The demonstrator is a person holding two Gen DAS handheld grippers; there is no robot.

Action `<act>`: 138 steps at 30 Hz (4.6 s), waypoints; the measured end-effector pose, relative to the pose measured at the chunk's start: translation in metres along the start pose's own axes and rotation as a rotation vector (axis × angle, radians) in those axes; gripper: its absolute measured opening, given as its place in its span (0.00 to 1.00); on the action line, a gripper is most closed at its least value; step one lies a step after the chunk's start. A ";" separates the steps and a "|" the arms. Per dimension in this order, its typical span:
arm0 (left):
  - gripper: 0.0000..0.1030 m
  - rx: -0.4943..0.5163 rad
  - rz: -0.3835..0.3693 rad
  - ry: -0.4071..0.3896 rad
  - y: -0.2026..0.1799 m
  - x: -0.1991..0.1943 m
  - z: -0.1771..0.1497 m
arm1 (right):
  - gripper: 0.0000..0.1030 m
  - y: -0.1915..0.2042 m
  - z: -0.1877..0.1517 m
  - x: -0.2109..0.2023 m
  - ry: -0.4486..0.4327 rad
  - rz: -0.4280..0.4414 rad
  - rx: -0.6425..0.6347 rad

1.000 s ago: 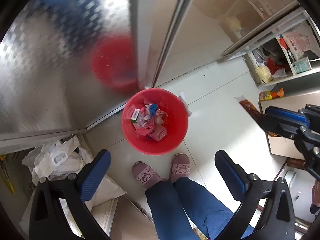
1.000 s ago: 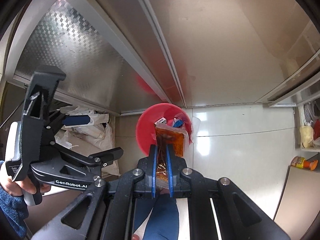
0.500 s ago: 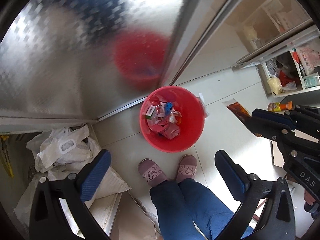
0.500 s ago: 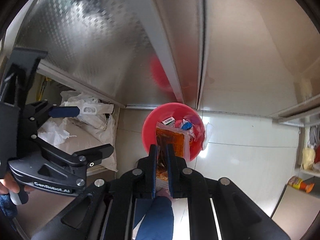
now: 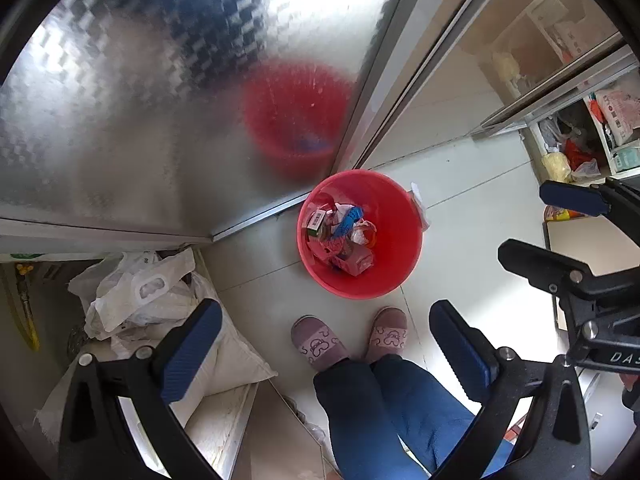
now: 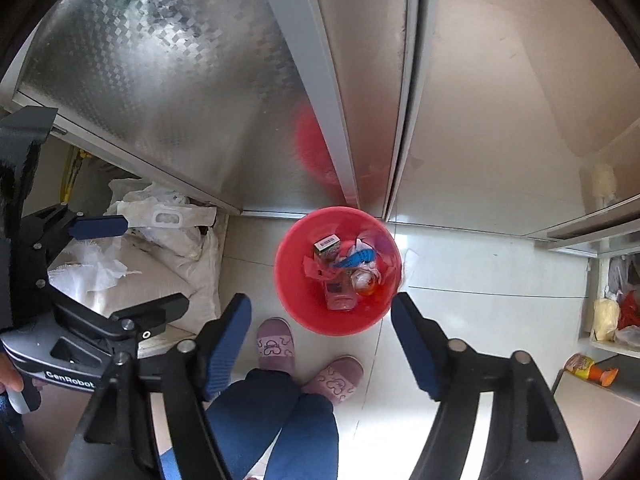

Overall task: Collect trash
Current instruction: 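Raise both tools back up to the counter toward the yellow snack packet, then move the right tool down onto the yellow snack packet and spoon, then close the right tool on the edge of the yellow snack packet and lift it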

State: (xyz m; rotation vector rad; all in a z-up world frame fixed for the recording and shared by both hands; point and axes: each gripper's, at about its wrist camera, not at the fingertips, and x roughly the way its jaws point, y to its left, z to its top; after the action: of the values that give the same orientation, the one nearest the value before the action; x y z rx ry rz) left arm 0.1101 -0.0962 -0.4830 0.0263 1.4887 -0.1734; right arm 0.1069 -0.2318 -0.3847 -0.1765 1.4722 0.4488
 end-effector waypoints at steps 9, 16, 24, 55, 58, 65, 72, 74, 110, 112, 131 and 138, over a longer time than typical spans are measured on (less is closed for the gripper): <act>1.00 -0.006 -0.002 -0.068 -0.010 -0.065 -0.002 | 0.96 0.004 0.001 -0.063 -0.057 -0.065 0.005; 1.00 0.028 0.017 -0.169 -0.029 -0.156 -0.005 | 0.99 0.010 0.005 -0.148 -0.127 -0.109 0.022; 1.00 -0.039 -0.032 -0.294 -0.026 -0.259 -0.005 | 0.99 0.023 0.010 -0.223 -0.186 -0.113 0.041; 1.00 -0.258 0.214 -0.541 0.111 -0.446 0.016 | 0.99 0.153 0.155 -0.342 -0.402 0.065 -0.348; 1.00 -0.295 0.239 -0.530 0.144 -0.445 0.024 | 0.99 0.177 0.179 -0.330 -0.393 0.081 -0.391; 1.00 -0.392 0.259 -0.488 0.231 -0.434 0.032 | 0.99 0.233 0.236 -0.291 -0.328 0.099 -0.478; 1.00 -0.544 0.260 -0.422 0.305 -0.412 0.017 | 0.99 0.287 0.269 -0.250 -0.244 0.126 -0.588; 1.00 -0.590 0.246 -0.394 0.321 -0.401 0.008 | 0.99 0.304 0.274 -0.236 -0.215 0.137 -0.634; 1.00 -0.751 0.171 -0.191 0.398 -0.316 -0.029 | 0.99 0.457 0.271 -0.108 0.074 0.165 -1.515; 1.00 -0.753 0.173 -0.190 0.398 -0.311 -0.026 | 0.91 0.460 0.269 -0.113 0.060 0.193 -1.525; 1.00 -0.712 0.160 -0.210 0.380 -0.305 -0.018 | 0.23 0.446 0.285 -0.139 0.045 0.235 -1.263; 1.00 -0.705 0.167 -0.211 0.368 -0.307 -0.008 | 0.09 0.416 0.295 -0.136 0.016 0.190 -1.185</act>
State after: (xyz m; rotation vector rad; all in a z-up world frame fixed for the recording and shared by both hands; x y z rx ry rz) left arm 0.1282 0.2991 -0.2117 -0.4211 1.2616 0.4746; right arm 0.2083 0.2332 -0.1560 -0.9732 1.0735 1.4393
